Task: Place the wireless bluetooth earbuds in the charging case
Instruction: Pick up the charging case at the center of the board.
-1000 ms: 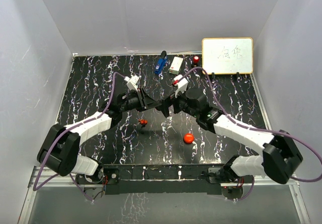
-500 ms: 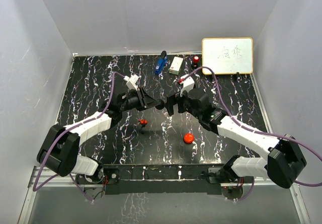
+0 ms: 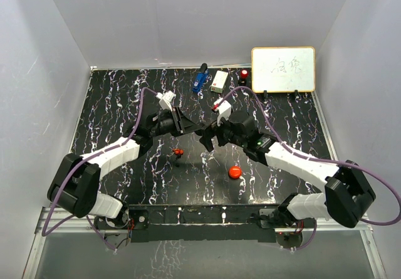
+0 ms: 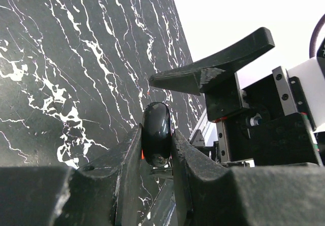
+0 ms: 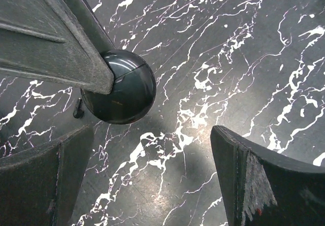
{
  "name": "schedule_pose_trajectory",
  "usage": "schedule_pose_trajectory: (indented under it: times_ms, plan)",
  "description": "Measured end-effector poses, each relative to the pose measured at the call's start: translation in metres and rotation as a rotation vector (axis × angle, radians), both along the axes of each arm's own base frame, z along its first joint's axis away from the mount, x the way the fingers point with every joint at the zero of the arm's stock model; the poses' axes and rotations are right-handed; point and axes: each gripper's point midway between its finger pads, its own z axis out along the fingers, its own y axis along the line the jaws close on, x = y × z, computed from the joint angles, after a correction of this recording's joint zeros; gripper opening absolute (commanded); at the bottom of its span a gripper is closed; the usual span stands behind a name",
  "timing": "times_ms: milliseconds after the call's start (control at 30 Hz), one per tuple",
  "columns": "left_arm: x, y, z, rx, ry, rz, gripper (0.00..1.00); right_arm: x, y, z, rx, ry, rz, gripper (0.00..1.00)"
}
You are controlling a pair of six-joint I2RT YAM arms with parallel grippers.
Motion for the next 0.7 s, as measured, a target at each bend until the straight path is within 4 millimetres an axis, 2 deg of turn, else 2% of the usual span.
schedule_pose_trajectory:
  times_ms: [233, 467, 567, 700]
  plan:
    - [-0.005, -0.002, -0.003, -0.004, 0.015, -0.034, 0.0, 0.0, 0.008, -0.016, -0.024, 0.032, 0.04, 0.96]
    - [-0.009, -0.005, -0.009, -0.002, 0.038, -0.063, 0.0, 0.004, 0.017, -0.006, 0.003, 0.013, 0.065, 0.92]
    - [-0.011, -0.006, -0.012, 0.002, 0.046, -0.069, 0.0, 0.006, 0.021, -0.001, 0.014, 0.004, 0.072, 0.86]
    - [-0.011, -0.008, -0.011, 0.001, 0.046, -0.076, 0.0, 0.007, 0.025, -0.002, 0.018, 0.004, 0.084, 0.7]
